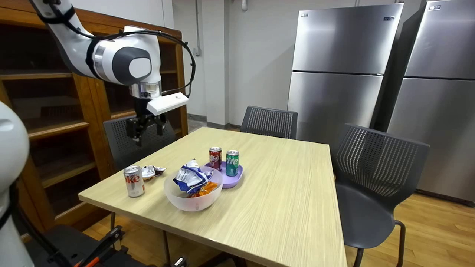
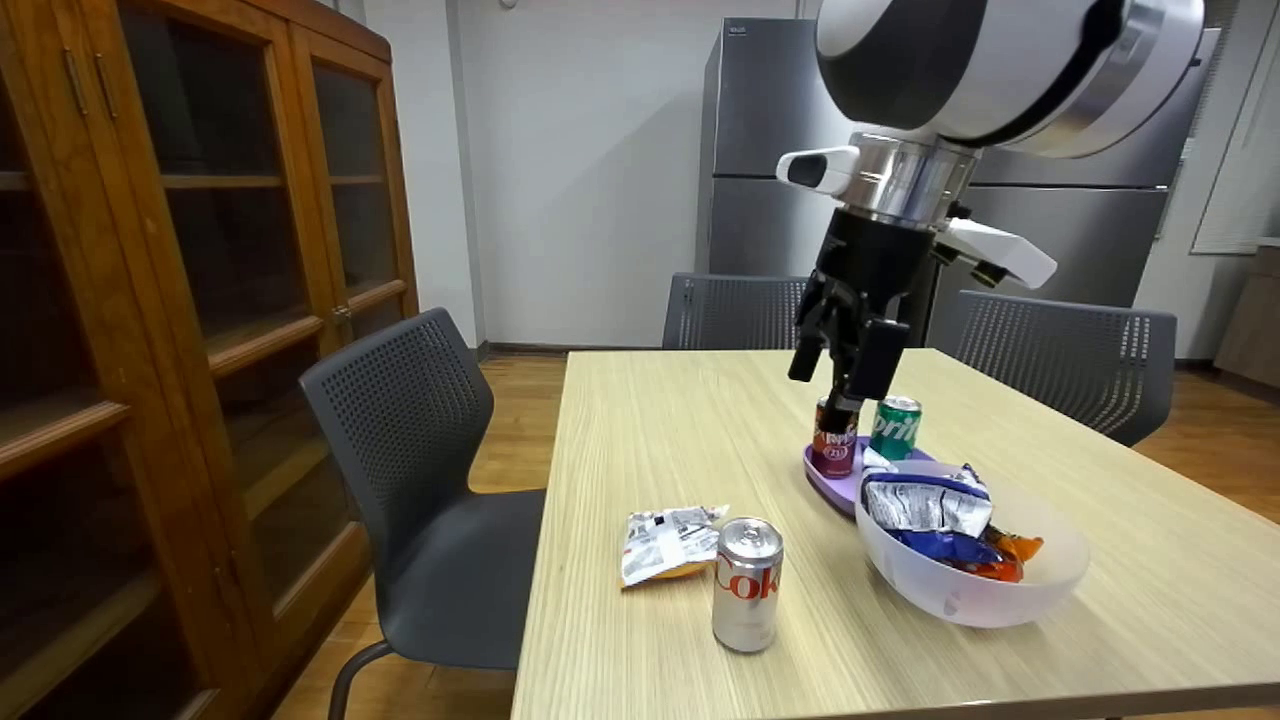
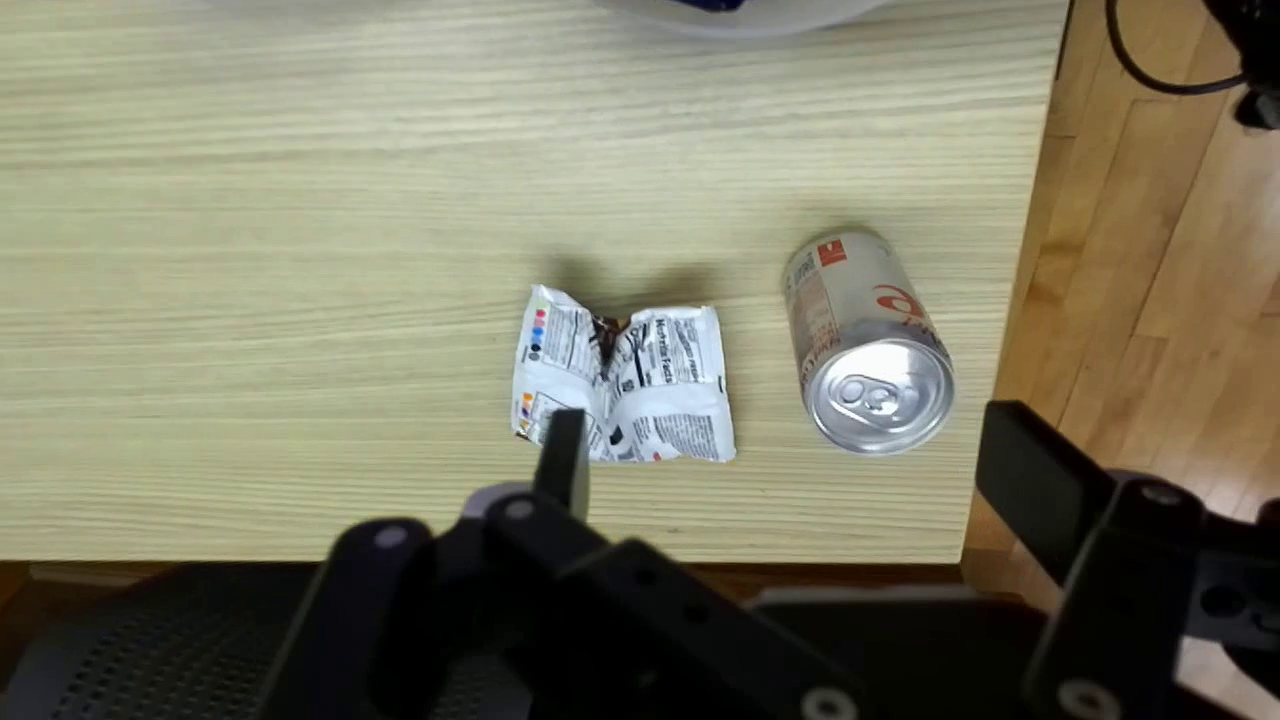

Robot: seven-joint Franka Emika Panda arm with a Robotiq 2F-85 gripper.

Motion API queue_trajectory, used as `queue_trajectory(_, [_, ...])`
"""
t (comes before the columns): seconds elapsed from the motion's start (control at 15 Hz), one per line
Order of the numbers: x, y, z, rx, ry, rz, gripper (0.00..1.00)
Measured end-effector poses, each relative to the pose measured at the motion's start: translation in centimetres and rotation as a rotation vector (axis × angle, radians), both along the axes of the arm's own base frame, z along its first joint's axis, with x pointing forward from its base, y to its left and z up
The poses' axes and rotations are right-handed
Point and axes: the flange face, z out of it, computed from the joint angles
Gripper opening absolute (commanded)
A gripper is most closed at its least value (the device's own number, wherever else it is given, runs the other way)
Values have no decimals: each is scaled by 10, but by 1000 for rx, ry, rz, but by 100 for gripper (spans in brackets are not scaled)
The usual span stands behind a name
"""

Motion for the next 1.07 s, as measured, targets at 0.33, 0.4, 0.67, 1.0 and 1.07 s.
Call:
queue_trajectory(0.33, [-13, 35, 0, -1, 22, 82, 100])
queue_trajectory(0.4, [-15, 41, 0, -2, 23, 96, 100])
queue_trajectory(0.67, [-17, 60, -6, -17, 45, 153, 100])
queue_trajectory(1.0, [-15, 69, -27, -76, 76, 214, 100])
queue_trajectory(1.07, [-13, 71, -32, -87, 82, 219, 100])
